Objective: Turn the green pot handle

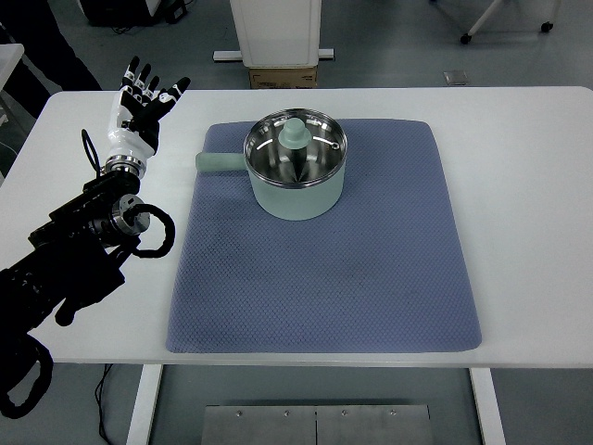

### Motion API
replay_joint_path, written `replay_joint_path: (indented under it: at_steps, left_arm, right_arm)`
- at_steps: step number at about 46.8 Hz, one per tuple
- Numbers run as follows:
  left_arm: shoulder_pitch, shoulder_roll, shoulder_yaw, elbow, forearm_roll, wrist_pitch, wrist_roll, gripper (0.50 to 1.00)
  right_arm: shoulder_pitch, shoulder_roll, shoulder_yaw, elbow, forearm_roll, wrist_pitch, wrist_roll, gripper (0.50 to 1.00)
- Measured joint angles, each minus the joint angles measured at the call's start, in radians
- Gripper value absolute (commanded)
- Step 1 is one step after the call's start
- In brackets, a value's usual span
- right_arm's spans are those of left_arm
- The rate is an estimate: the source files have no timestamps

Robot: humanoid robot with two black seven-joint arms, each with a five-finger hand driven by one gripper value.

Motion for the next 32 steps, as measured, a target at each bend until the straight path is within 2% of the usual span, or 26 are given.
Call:
replay_joint_path:
  at_steps: [4,20,32]
  left_arm:
    - [0.007,0.000,0.001,0.000,0.002,-0.034,0.000,1.000]
    - [0.011,-0.005,0.006,0.018,0.013,-0.075,0.000,1.000]
    - [0.029,-0.028,0.004,0.022,0.012,-0.079,0.001,1.000]
  right_arm:
    - [0.000,0.000,0.000,0.000,0.000,0.000,0.000,1.000]
    - [0.000,0.000,0.000,-0.001,-0.001,0.000,0.000,1.000]
    - [0.000,0.000,0.000,-0.002,0.000,0.000,0.000,1.000]
